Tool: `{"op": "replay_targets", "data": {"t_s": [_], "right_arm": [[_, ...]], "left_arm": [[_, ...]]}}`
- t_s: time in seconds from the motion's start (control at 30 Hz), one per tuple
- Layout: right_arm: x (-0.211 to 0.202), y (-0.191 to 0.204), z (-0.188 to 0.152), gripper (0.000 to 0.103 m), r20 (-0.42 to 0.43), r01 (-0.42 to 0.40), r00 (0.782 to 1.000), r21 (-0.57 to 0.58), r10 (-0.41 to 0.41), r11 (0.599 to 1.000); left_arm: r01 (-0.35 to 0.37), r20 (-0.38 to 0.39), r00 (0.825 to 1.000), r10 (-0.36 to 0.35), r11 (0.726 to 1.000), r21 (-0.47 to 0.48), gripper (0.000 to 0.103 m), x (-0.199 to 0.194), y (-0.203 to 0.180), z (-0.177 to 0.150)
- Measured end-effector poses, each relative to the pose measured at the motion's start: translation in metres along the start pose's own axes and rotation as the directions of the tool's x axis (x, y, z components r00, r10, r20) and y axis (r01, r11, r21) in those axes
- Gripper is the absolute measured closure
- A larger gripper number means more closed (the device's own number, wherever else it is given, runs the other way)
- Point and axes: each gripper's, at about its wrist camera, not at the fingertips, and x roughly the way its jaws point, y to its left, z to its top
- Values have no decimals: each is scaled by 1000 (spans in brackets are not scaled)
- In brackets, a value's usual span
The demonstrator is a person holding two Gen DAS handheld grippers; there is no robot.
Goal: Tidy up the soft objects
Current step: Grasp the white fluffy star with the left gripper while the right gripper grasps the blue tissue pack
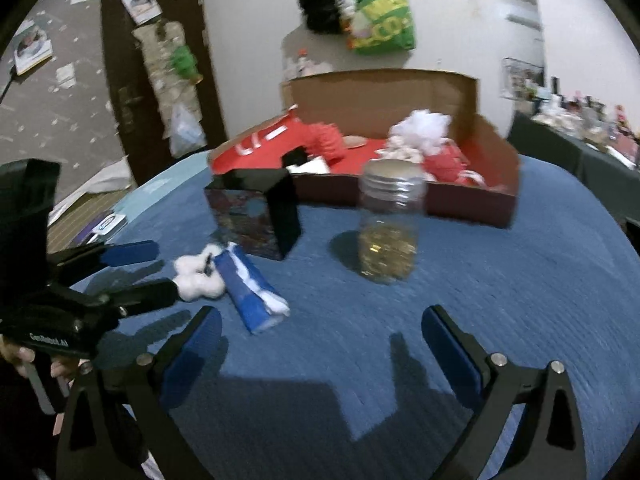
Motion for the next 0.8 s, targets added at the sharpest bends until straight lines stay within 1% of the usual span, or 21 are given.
{"op": "replay_targets", "data": {"t_s": [0.1,0.17,0.2,0.27,0.33,0.37,0.4,0.43,0.47,0.53,0.6,0.77,0.8], "right_arm": [[18,6,10,14,-49,-49,998,-43,46,998],[30,9,14,18,-91,-78,993,-71,72,994],[35,11,16,24,-108,-89,991,-82,80,993],[45,14,17,29,-148,-130,982,-102,114,986],[52,19,18,42,-182,-165,973,-121,142,979],[57,22,17,45,-206,-180,967,-132,151,975],[58,23,17,52,-211,-177,967,-145,144,973],[58,25,17,72,-206,-176,968,-157,143,972],[56,25,17,73,-207,-197,965,-158,163,968],[52,24,16,75,-198,-197,966,-162,164,967],[43,23,13,75,-178,-186,972,-168,156,968],[20,11,8,75,-142,-163,979,-122,145,979],[14,8,7,75,-131,-148,982,-114,132,982]], "left_arm": [[14,-38,999,-12,999,40,16,9,4,5],[30,-67,997,-25,997,71,24,15,6,7],[40,-81,996,-34,996,79,27,18,8,8],[52,-108,993,-43,995,87,43,24,11,9],[64,-131,990,-51,993,94,49,30,13,10],[81,-138,988,-67,992,97,57,33,13,10],[92,-135,988,-78,991,99,62,33,13,10],[105,-131,987,-91,989,102,65,33,12,10],[122,-132,985,-108,987,103,67,33,11,10],[131,-128,985,-117,986,105,70,32,9,10],[145,-120,984,-133,984,102,70,29,7,10],[184,-99,980,-175,979,86,72,20,0,11],[192,-97,978,-184,978,85,72,19,-1,12]]}}
